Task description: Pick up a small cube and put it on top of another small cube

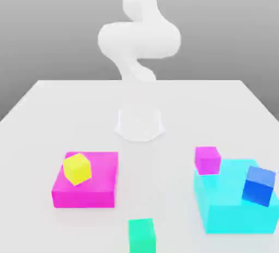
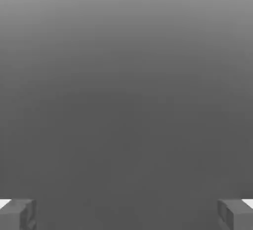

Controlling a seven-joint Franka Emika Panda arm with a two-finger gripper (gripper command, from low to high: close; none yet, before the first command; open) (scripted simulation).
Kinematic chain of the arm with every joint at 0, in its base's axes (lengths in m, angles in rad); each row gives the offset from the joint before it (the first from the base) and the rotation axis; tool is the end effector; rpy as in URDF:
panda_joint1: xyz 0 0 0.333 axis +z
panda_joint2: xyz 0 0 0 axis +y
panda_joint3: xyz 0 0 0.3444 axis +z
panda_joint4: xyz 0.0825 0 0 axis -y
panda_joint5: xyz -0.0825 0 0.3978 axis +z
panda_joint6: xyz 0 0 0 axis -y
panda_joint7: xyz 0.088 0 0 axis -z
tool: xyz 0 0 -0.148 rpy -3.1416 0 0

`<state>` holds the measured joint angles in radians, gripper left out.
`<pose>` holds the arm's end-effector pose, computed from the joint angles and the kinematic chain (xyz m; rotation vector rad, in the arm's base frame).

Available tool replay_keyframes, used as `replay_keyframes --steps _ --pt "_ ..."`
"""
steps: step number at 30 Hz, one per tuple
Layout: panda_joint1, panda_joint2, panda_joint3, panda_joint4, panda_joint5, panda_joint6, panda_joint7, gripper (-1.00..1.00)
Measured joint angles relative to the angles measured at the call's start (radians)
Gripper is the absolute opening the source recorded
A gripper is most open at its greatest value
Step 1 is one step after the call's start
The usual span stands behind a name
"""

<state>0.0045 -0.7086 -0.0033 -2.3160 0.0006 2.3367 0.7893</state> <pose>0.4033 0.0001 0.6644 -2.4941 1.0374 -0.9500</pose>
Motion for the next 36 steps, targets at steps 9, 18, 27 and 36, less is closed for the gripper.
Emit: replay_keyframes --steps 9,18,27,36 --pt "0.014 0.333 -0.011 -0.058 0.004 0.133 -0.041 0.0" --pt "0.023 0.659 -0.015 -0.115 0.011 0.265 -0.082 0.0" --pt "0.021 0.985 -0.011 -0.154 0.01 0.416 -0.112 0.0" --pt "0.021 1.118 -0.01 -0.132 0.017 0.521 -0.118 -1.0"
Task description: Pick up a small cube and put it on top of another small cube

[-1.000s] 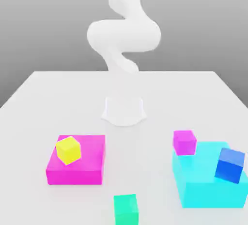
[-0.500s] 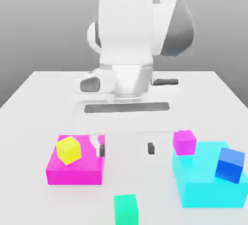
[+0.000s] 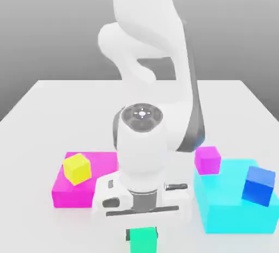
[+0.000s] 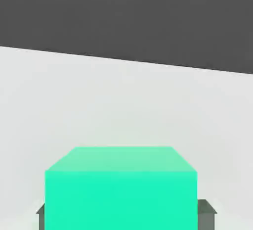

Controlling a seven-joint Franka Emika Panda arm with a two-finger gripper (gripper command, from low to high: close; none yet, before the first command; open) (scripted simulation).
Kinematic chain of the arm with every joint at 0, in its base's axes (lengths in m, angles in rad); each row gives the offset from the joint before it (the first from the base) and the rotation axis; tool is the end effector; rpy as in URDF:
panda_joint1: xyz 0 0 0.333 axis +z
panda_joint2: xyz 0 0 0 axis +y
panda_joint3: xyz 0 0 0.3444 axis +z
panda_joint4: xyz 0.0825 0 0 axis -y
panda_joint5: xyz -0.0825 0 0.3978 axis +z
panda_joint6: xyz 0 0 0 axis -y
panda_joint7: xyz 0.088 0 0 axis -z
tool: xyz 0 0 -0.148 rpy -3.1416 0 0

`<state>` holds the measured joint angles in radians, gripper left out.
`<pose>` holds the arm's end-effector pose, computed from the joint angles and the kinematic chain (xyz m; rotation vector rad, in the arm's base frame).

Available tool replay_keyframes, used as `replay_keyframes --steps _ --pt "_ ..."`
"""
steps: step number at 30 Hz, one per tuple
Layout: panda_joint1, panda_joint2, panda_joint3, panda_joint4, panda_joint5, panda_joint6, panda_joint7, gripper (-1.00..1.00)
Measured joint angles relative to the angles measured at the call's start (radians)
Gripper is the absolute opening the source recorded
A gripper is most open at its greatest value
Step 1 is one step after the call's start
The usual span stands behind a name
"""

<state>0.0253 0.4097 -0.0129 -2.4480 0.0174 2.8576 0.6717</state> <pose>0.4914 0.0047 0.1093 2.9641 -1.0401 0.0001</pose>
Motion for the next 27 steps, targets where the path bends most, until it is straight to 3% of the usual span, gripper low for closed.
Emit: replay_keyframes --steps 8,14,25,27 --pt "0.007 -0.193 0.01 -0.043 -0.014 -0.15 -0.018 -1.0" --pt "0.096 -0.41 0.087 -0.133 -0.016 -0.277 -0.23 -1.0" --pt "0.313 -0.811 0.133 -0.303 0.052 -0.507 -0.692 -1.0" --pt "0.329 -0.798 0.138 -0.328 0.056 -0.47 -0.722 -1.0"
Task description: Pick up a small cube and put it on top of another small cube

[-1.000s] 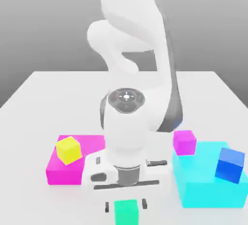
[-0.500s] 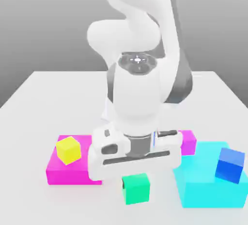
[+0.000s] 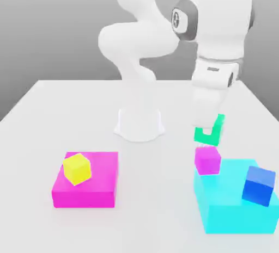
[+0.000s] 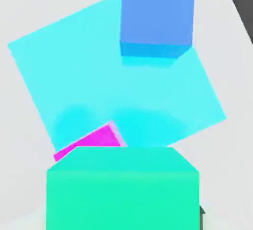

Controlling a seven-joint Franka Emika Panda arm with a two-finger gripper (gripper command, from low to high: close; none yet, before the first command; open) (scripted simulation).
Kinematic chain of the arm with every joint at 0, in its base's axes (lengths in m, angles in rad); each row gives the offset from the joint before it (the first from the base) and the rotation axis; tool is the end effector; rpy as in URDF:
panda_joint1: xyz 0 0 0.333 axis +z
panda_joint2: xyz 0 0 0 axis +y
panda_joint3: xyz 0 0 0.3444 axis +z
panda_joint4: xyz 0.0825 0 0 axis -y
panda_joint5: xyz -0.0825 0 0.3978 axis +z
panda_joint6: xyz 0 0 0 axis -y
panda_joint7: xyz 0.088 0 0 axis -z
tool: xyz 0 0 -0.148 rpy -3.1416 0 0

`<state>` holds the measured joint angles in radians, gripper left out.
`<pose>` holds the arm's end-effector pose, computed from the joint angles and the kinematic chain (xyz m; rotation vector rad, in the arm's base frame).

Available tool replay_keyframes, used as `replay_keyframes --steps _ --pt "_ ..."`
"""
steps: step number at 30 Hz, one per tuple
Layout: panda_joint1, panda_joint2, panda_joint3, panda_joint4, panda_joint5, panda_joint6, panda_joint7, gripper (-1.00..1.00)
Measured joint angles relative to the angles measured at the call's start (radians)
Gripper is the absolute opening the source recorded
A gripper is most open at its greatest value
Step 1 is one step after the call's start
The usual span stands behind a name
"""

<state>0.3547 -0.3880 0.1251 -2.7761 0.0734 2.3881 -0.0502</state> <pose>0.3260 0.1672 0.3003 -3.0538 -0.7265 0.0032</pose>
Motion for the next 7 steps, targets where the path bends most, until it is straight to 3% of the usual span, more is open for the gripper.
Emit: replay_keyframes --steps 3,4,7 --pt "0.001 0.083 0.008 -0.033 -0.004 0.116 -0.004 -1.0" --pt "0.0 0.109 0.01 -0.043 -0.005 0.151 -0.003 1.0" --pt "0.0 0.109 0.01 -0.043 -0.005 0.151 -0.003 1.0"
